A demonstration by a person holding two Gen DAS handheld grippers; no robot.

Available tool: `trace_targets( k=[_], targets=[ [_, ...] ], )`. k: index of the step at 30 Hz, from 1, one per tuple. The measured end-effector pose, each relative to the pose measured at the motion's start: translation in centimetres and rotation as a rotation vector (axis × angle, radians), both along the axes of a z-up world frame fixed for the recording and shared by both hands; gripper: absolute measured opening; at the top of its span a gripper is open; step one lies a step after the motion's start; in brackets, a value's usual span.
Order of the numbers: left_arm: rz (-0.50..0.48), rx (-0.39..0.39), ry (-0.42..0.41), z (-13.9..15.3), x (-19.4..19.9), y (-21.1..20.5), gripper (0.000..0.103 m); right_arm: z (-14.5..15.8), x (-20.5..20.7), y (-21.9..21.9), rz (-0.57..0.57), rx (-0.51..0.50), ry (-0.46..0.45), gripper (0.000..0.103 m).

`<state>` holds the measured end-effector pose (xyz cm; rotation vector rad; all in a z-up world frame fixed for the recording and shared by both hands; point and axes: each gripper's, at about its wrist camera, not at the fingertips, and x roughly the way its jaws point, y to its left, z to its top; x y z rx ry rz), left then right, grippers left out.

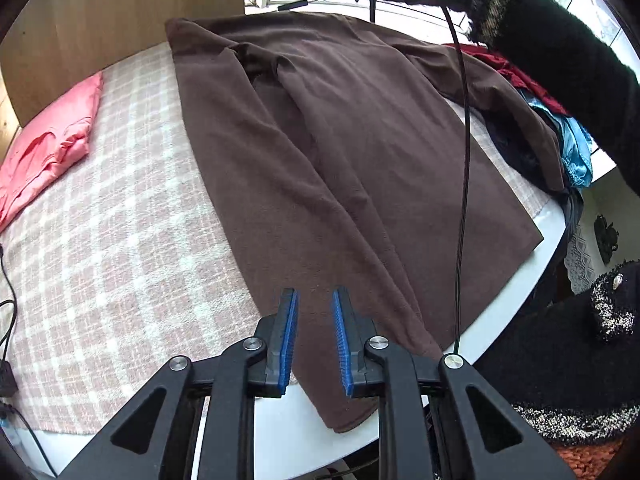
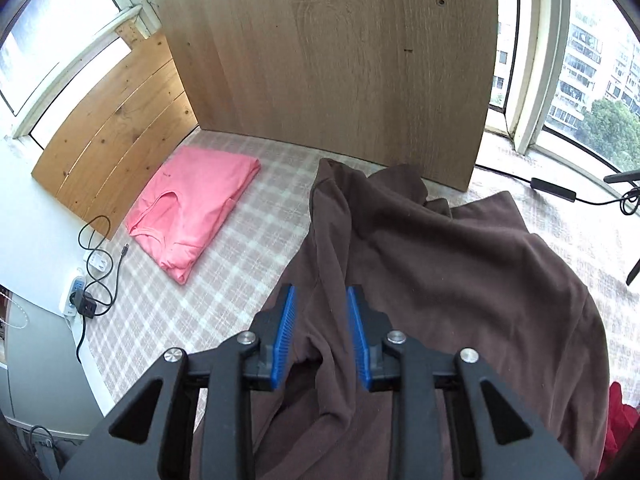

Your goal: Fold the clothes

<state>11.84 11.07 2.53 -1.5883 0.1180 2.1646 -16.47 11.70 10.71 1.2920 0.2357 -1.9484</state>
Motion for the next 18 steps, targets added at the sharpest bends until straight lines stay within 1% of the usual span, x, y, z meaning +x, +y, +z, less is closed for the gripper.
trace_targets(
  k=[1,2,3,4,5,7,8,10,11,12,13,15,18],
  targets=[
    [-0.026,-0.007,-0.030,-1.1,-0.1,0.5,0.017,-0.4,-0.9,-0.8,-0.004,0.005,0.003,0.046],
    [-0.046,-0.011,-0.050,-1.9,-0.2,0.9,0.017,-0.7,-1.8,-1.6,-0.007,0.011,0.006,0.046],
    [-0.055,-0.010,-0.051,-2.2,-0.1,1.0,0.017,-1.1,-2.7,-2.4,-0.010,0.016,0.010,0.046],
    [-0.064,-0.009,-0.053,-2.5,0.0,1.2,0.022,-1.6,-3.5,-3.2,-0.009,0.019,-0.002,0.046],
    [-0.070,-0.004,-0.056,-2.7,0.0,1.2,0.023,-2.1,-4.3,-4.0,-0.005,0.021,-0.023,0.046],
    [-0.067,0.019,-0.073,-2.7,-0.1,0.8,0.022,-3.2,-5.5,-5.6,0.007,0.025,-0.068,0.046],
    [-0.064,0.034,-0.081,-2.8,-0.2,0.6,0.022,-3.7,-5.8,-6.3,0.016,0.041,-0.068,0.046],
    [-0.058,0.053,-0.090,-2.9,-0.2,0.2,0.022,-4.4,-5.9,-7.5,0.035,0.088,-0.038,0.046],
    [-0.058,0.059,-0.092,-2.9,-0.1,0.1,0.022,-4.8,-6.0,-8.1,0.045,0.112,-0.024,0.043],
    [-0.061,0.058,-0.089,-2.9,0.0,0.1,0.022,-5.2,-6.2,-8.5,0.062,0.115,-0.033,0.033],
    [-0.065,0.055,-0.083,-2.9,0.1,0.1,0.022,-5.6,-6.5,-8.6,0.082,0.105,-0.057,0.007],
    [-0.069,0.051,-0.071,-3.0,0.5,0.2,0.022,-6.8,-7.8,-8.0,0.061,0.094,-0.080,0.007],
    [-0.057,0.062,-0.063,-3.0,0.6,0.1,0.022,-9.2,-9.8,-6.7,0.011,0.130,-0.107,0.007]
  ],
)
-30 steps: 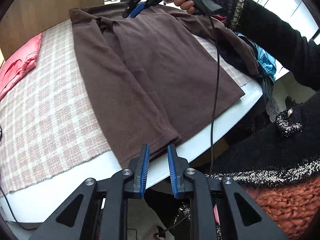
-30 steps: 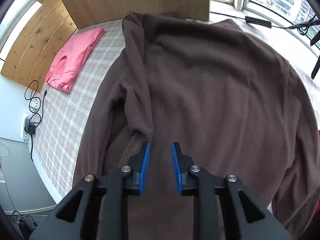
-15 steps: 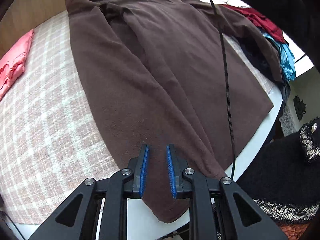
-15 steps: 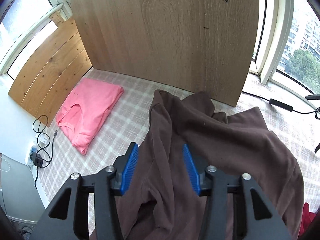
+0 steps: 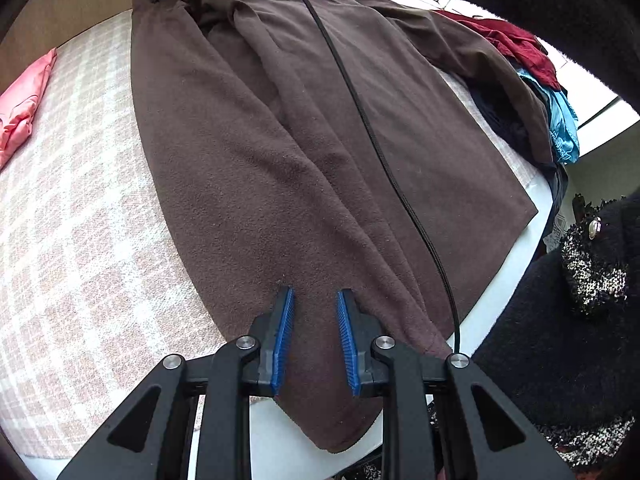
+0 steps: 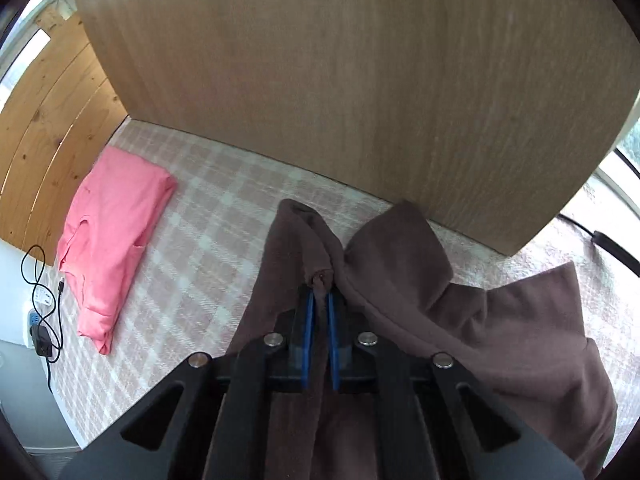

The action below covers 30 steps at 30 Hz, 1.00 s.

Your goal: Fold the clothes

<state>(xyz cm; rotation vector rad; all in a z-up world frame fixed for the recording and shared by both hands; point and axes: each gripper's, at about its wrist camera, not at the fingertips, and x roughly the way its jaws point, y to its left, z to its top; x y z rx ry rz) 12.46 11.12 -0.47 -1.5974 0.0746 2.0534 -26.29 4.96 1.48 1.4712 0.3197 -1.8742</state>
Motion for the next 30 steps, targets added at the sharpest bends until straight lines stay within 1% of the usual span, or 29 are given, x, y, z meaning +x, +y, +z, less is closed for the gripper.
trace_targets(
  k=[1,3,5,8,9,12,13,14,15,17,18,19,20,21,22,23,24,26,27,29,30],
  targets=[
    [0.000,0.003,0.003,0.0,0.0,0.0,0.022,-0.1,0.0,0.2,0.003,0.009,0.016,0.008],
    [0.004,0.009,0.002,-0.1,0.0,-0.1,0.022,0.8,1.0,0.2,0.034,0.022,0.081,0.009],
    [0.006,0.008,0.006,0.0,0.2,-0.2,0.022,2.4,1.9,0.3,0.046,0.040,0.143,0.016],
    [-0.002,-0.006,0.028,0.1,0.7,-0.1,0.023,5.6,3.5,1.5,0.029,-0.021,0.239,0.021],
    [-0.005,-0.011,0.037,0.1,0.9,0.0,0.023,6.0,4.3,1.8,0.043,-0.044,0.230,0.021],
    [-0.011,-0.026,0.056,0.6,1.1,0.3,0.024,5.9,7.4,2.5,0.129,-0.111,0.121,0.021],
    [-0.016,-0.031,0.055,0.7,1.4,0.3,0.024,5.3,8.7,2.7,0.161,-0.110,0.093,0.021],
    [-0.021,-0.035,0.053,0.8,1.8,0.2,0.024,4.3,10.0,2.8,0.196,-0.082,0.075,0.021],
    [-0.023,-0.040,0.050,0.9,2.2,0.0,0.024,2.9,11.2,2.8,0.229,-0.033,0.074,0.021],
    [0.010,-0.044,0.040,1.6,3.0,-1.1,0.024,0.1,12.6,2.8,0.259,0.099,0.123,0.021],
    [0.043,-0.032,0.037,2.0,3.2,-1.8,0.024,-0.5,12.8,3.1,0.255,0.116,0.136,0.021],
    [0.077,-0.008,0.033,2.5,3.3,-2.5,0.022,-0.5,12.8,3.6,0.243,0.100,0.138,0.021],
    [0.098,0.013,0.033,2.8,3.4,-2.8,0.022,-0.2,12.7,4.2,0.215,0.087,0.132,0.021],
    [0.093,0.032,0.037,3.1,3.4,-2.5,0.022,0.6,12.8,4.8,0.197,0.066,0.126,0.021],
    [0.081,0.041,0.044,3.3,3.5,-2.0,0.022,1.4,13.1,5.5,0.190,0.038,0.123,0.022],
    [0.054,0.035,0.056,3.1,3.6,-1.0,0.022,2.3,13.3,6.2,0.183,0.011,0.120,0.022],
    [0.031,0.034,0.059,2.8,3.6,0.0,0.022,2.9,13.7,6.8,0.179,-0.008,0.112,0.022],
    [-0.002,0.045,0.036,1.3,3.7,1.8,0.022,3.7,14.4,8.1,0.177,-0.033,0.090,0.022],
    [-0.017,0.029,0.035,0.6,4.0,2.5,0.021,4.2,14.6,9.0,0.164,-0.052,0.074,0.022],
    [-0.037,-0.019,0.074,0.8,4.9,3.0,0.021,5.6,14.6,11.3,0.120,-0.104,0.041,0.022],
    [-0.037,-0.040,0.057,1.1,5.0,2.9,0.021,6.6,14.5,12.9,0.093,-0.138,0.030,0.022]
  ],
)
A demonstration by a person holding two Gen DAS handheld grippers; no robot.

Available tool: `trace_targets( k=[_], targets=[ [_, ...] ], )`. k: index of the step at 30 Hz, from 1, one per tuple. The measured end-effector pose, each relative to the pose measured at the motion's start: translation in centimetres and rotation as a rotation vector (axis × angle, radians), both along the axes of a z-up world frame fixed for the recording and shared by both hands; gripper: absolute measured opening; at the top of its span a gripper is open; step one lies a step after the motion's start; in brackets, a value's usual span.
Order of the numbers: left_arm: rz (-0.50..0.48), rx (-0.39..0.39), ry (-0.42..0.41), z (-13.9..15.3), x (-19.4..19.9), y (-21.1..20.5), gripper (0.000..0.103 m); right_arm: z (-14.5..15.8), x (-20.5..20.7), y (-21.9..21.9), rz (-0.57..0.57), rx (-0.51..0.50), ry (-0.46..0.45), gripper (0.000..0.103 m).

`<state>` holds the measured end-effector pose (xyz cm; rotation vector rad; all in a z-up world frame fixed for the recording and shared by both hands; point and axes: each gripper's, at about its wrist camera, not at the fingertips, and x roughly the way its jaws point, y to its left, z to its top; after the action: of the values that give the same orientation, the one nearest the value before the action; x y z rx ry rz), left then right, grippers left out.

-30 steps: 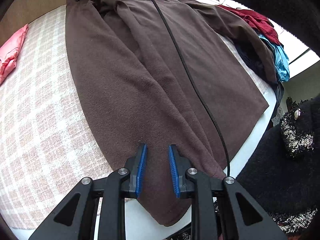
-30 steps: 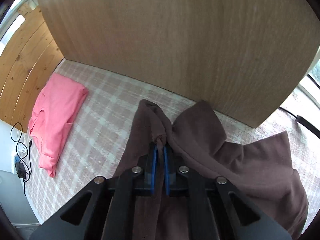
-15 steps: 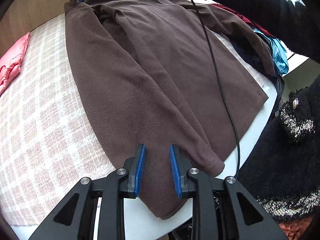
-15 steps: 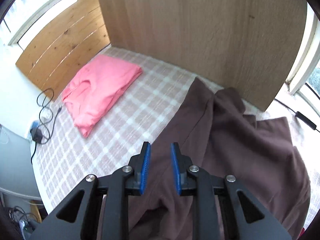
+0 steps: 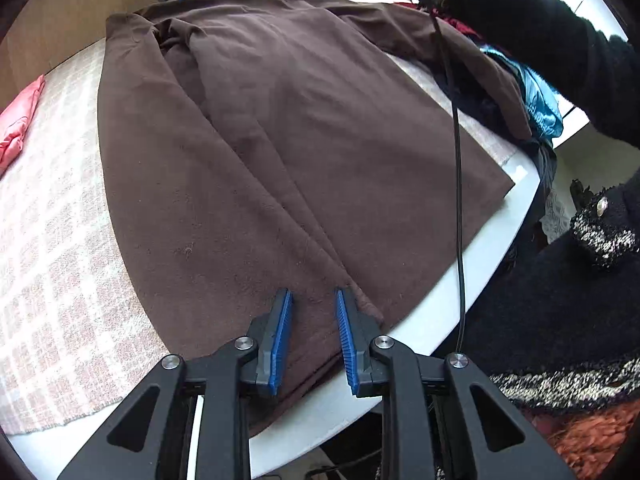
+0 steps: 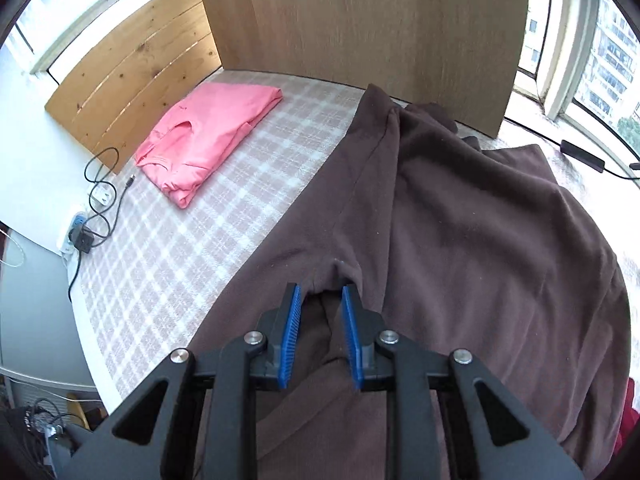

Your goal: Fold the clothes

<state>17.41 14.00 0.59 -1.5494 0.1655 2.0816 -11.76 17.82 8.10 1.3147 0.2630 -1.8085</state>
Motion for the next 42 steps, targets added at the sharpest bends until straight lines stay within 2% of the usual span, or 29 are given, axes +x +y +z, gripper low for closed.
trace_targets(
  k=[2,4,6,8,11,14,17,20,23,26,29,31,33,35,37,41,42],
  targets=[
    [0.032,-0.005,-0.024,1.0,0.0,-0.8,0.021,2.8,0.0,4.2,-0.066,-0.058,0.021,0.022],
    [0.072,-0.012,0.013,2.7,0.1,-1.8,0.021,5.7,0.1,8.7,-0.135,-0.114,0.055,0.022],
    [0.098,-0.006,0.056,4.6,0.1,-2.2,0.021,7.8,1.0,13.7,-0.213,-0.122,0.106,0.028],
    [0.113,0.021,0.096,6.1,-0.2,-2.0,0.022,8.5,2.6,18.8,-0.280,-0.074,0.169,0.042],
    [0.084,0.050,0.128,7.2,-1.1,-0.4,0.023,7.7,4.9,26.1,-0.382,0.040,0.216,0.042],
    [0.006,0.077,0.126,7.1,-1.8,2.7,0.024,5.9,6.3,32.2,-0.470,0.082,0.183,0.042],
    [-0.061,0.061,0.108,6.8,-2.1,5.3,0.024,4.7,8.6,35.2,-0.481,0.102,0.159,0.042],
    [-0.071,0.020,0.090,5.8,-2.7,6.1,0.024,3.6,11.1,37.6,-0.481,0.108,0.134,0.042],
    [-0.060,-0.032,0.073,5.1,-3.1,5.9,0.024,2.6,13.1,38.5,-0.487,0.044,0.061,0.042],
    [-0.042,-0.080,0.074,4.8,-3.0,4.8,0.024,1.9,15.4,36.7,-0.435,-0.014,0.018,0.042],
    [0.051,-0.104,0.075,5.0,-3.1,1.5,0.025,0.3,17.6,33.2,-0.364,0.027,0.034,0.042],
    [0.123,-0.114,0.075,5.1,-3.2,-1.0,0.032,-1.6,19.0,31.5,-0.345,0.050,0.000,0.042],
    [0.191,-0.121,0.062,4.6,-3.0,-3.6,0.032,-3.3,20.4,30.3,-0.332,0.074,-0.034,0.042],
    [0.256,-0.124,0.029,3.6,-2.9,-5.9,0.033,-4.6,21.8,29.4,-0.336,0.120,-0.040,0.042],
    [0.297,-0.081,-0.030,2.4,-2.7,-7.4,0.032,-5.6,22.9,28.5,-0.327,0.139,-0.060,0.042],
    [0.288,-0.034,-0.087,0.9,-2.2,-8.0,0.036,-7.0,24.0,26.9,-0.317,0.186,-0.088,0.042],
    [0.276,-0.032,-0.094,0.6,-2.1,-7.8,0.041,-7.3,24.3,26.6,-0.318,0.202,-0.090,0.042]
  ],
)
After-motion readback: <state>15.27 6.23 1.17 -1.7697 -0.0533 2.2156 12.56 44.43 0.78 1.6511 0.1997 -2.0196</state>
